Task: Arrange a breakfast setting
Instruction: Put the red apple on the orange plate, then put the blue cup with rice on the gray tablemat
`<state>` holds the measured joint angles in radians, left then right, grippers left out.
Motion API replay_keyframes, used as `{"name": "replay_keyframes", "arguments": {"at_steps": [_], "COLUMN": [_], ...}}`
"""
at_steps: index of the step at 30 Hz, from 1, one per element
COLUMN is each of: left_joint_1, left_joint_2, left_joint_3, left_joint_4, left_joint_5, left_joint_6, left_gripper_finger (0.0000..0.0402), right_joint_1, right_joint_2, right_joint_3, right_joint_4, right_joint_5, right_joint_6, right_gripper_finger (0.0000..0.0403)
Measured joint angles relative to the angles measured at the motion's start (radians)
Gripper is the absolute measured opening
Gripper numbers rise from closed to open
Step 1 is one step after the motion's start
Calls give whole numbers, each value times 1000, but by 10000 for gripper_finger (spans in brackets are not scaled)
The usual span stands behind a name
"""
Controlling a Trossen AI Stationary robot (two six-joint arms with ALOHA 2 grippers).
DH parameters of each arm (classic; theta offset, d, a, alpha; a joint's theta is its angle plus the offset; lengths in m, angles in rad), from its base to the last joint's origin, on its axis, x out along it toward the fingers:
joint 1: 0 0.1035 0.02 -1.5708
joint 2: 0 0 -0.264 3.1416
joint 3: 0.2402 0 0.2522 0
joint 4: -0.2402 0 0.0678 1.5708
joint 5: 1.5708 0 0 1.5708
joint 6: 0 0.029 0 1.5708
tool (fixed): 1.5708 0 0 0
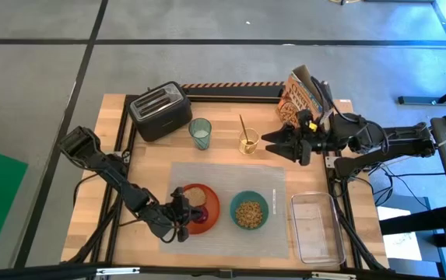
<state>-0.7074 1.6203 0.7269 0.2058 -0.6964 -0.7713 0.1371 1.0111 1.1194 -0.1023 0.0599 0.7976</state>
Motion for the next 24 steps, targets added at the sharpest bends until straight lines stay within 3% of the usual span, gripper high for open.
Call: {"name": "replay_keyframes", "arguments": {"at_steps": [8,16,21,24], "left_joint_1": [2,26,124,250], "left_joint_2": [-37,-197,-346,-427], "left_joint_3": [0,0,29,110], "left_joint_4": [-22,-78,-173,-313], "left_joint_5": [16,1,-36,23], "left_joint_6": [-13,19,22,50], "left_gripper_finger": [129,166,168,168], "right_joint_1": [0,0,0,0], "right_joint_2": [0,9,15,28], "right_joint_3": [0,0,0,0], "right_joint_4": [-163,-256,-271,-309], "right_joint_5": [37,72,109,132], "right_joint_6": [6,7,45,95], "right_gripper_finger": [347,347,347,347]}}
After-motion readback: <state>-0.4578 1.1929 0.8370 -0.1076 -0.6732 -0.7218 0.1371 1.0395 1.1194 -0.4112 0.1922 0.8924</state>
